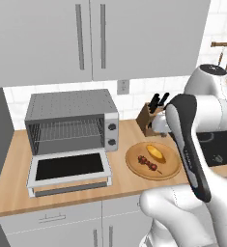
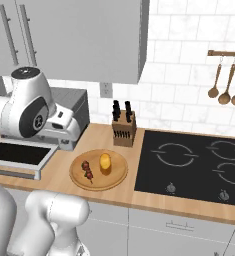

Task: Pick up the kebab skewer and baguette bread, and place them inside the toaster oven. Close the toaster oven door and start by setting the timer.

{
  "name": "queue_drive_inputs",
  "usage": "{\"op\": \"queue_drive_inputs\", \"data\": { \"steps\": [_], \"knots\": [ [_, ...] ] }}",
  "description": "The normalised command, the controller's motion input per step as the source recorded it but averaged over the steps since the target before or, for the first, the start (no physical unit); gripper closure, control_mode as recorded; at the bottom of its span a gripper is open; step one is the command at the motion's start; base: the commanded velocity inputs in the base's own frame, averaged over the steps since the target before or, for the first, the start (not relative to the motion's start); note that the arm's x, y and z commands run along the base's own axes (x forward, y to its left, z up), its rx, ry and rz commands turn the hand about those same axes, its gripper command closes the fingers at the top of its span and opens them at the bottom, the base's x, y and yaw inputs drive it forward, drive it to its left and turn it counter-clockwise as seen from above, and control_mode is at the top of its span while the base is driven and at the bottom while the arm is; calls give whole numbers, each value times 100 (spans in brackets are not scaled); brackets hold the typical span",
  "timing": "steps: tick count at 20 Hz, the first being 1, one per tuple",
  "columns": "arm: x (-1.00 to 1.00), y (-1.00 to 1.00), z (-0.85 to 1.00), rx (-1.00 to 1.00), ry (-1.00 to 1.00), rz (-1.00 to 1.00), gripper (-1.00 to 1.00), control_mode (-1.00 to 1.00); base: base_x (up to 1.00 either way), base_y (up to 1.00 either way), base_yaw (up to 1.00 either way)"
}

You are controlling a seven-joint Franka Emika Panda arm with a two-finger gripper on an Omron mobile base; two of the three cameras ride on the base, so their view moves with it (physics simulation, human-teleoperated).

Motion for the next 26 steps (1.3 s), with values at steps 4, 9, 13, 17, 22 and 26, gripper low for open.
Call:
{"op": "queue_drive_inputs", "data": {
  "steps": [4, 9, 13, 17, 22, 26],
  "knots": [
    [-29, 4, 0, 0, 0, 0, -100, -100, 0, 0, 0],
    [-14, 50, -4, -1, -3, 0, -100, -100, 0, 0, 0],
    [-8, 100, -6, -7, -18, -2, -100, -100, 0, 0, 0],
    [-1, 100, 0, -2, -30, -2, -100, -100, 0, 0, 0],
    [0, 90, 0, 0, -36, -2, -100, -100, 0, 0, 0],
    [0, 70, 0, 0, -33, -2, -100, -100, 0, 0, 0]
  ]
}}
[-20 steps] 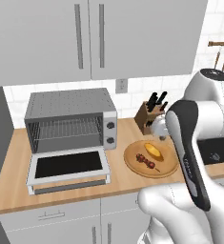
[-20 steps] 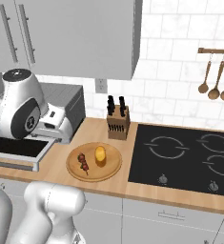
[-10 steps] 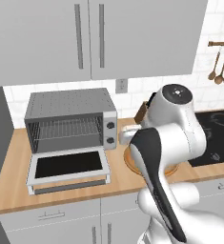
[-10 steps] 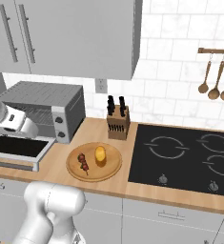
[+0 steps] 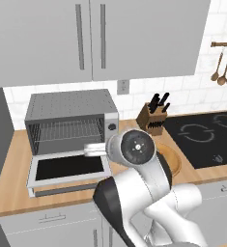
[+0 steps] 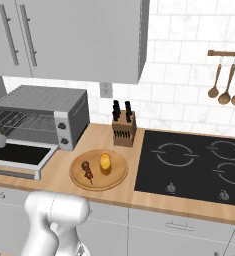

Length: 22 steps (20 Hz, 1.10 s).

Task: Pick up the kebab skewer and baguette bread, and place them inside the toaster oven. Close the toaster oven door and start by setting the timer.

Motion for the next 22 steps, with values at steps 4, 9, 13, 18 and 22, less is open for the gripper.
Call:
{"op": "queue_drive_inputs", "data": {
  "steps": [4, 9, 13, 18, 22],
  "knots": [
    [22, 24, -2, 0, -20, 0, -100, -100, 0, 0, 0],
    [52, 0, 0, 0, -2, 0, -100, -100, 0, 0, 0],
    [64, 3, -16, 0, 0, 0, -100, -100, 0, 0, 0],
    [45, 26, -23, 0, 0, 0, -100, -100, 0, 0, 0],
    [42, 45, -19, 0, -2, 0, -100, -100, 0, 0, 0]
  ]
}}
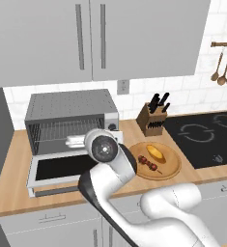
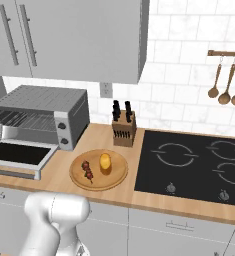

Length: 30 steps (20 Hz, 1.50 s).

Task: Pick up the kebab skewer and baguette bread, and place them inside the toaster oven. Close the toaster oven door and start by setting the timer.

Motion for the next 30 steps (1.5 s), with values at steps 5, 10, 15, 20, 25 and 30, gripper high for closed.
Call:
{"op": "queue_drive_inputs", "data": {
  "steps": [5, 10, 15, 20, 25, 30],
  "knots": [
    [48, 19, -18, 0, -2, 0, -100, -100, 0, 0, 0],
    [52, 0, -21, 0, -1, 0, -100, -100, 0, 0, 0],
    [42, -2, -26, 0, 0, 0, -100, -100, 0, 0, 0],
    [44, 0, -6, 0, 0, 0, -100, -100, 0, 0, 0],
    [32, 10, -19, 0, 0, 0, -100, -100, 0, 0, 0],
    [17, 19, -40, 0, 0, 0, -100, -100, 0, 0, 0]
  ]
}}
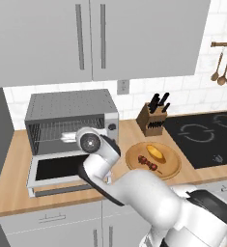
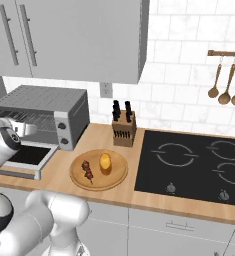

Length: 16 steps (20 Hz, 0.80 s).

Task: Pick up the kebab skewer and baguette bread, and place them inside the toaster oven. Close the toaster oven door and start by setting the timer.

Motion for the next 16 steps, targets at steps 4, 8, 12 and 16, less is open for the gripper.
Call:
{"op": "queue_drive_inputs", "data": {
  "steps": [4, 8, 12, 16],
  "knots": [
    [34, 11, -16, 0, 0, 0, -100, -100, 0, 0, 0],
    [49, 1, -2, 0, 0, 0, -100, -100, 0, 0, 0],
    [43, 0, -2, 0, 2, 0, -100, -100, 0, 0, 0],
    [31, 0, -1, 1, 8, 0, -100, -100, 0, 0, 0]
  ]
}}
